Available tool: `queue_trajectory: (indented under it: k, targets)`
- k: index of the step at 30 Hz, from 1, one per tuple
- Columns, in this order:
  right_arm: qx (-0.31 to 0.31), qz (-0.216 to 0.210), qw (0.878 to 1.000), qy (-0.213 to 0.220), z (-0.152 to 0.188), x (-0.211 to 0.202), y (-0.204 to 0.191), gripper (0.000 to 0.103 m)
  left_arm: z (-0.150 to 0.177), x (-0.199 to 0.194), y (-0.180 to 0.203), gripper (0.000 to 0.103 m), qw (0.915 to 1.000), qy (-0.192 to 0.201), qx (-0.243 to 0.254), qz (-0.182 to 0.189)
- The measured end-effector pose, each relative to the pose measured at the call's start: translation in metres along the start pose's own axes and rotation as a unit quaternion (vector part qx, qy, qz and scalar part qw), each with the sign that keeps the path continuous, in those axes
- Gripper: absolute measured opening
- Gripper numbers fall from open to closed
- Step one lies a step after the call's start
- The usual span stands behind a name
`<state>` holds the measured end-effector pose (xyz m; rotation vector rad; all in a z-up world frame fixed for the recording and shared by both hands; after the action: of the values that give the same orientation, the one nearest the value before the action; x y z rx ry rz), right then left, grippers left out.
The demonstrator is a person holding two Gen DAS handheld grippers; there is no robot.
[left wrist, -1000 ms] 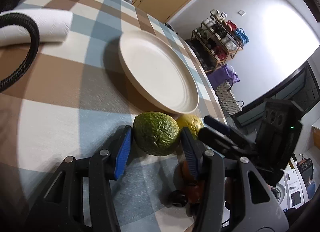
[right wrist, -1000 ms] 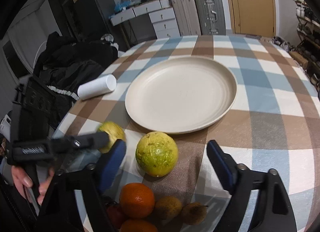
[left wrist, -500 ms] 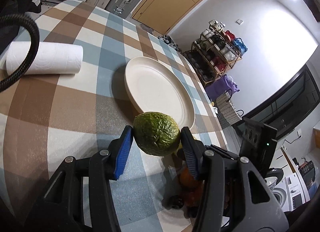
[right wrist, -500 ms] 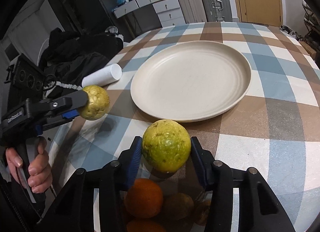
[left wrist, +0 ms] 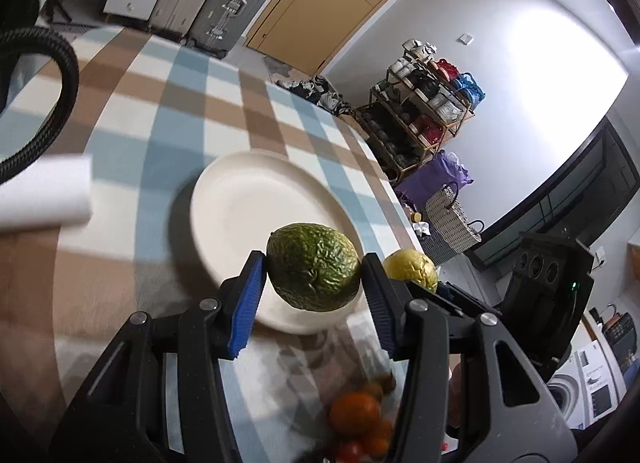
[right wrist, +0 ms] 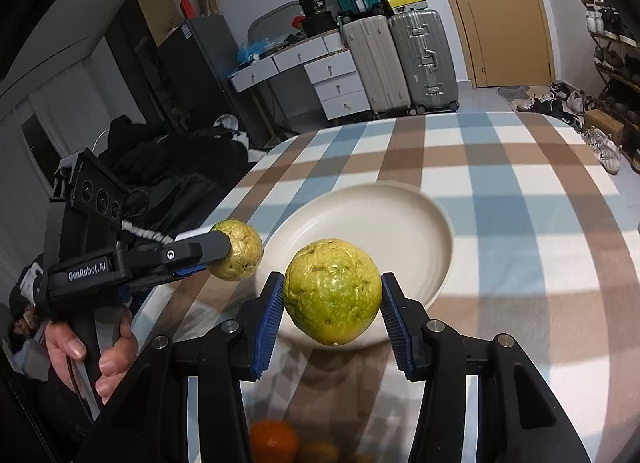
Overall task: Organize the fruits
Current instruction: 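Carry both citrus onto the plate and open both tools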
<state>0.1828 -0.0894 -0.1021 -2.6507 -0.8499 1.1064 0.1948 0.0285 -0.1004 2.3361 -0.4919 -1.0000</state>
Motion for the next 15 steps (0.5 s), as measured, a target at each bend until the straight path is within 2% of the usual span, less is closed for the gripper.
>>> queue_trajectory:
  k: [8,15]
  targets:
    - [0.017,-0.012,1.0,-0.021,-0.048,0.042,0.031,0.049,-0.046,0.046,0.003,0.046,0.9999,-0.005,0.007,-0.009]
    - [-0.013,0.009,0.998,-0.055,-0.057,0.094,0.044,0.049,-0.063,0.092,-0.023,0.046,0.9989,-0.03,0.003,-0.036]
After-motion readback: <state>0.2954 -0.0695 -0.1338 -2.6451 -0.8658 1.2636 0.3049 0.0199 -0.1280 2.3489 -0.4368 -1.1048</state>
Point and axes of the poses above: each gripper's, at about its wrist camera, not at the fingertips, and x roughly the way its jaws point, y to its right, z to its underside, the point moved 7 cm from there along x, roughly the way its jaws point
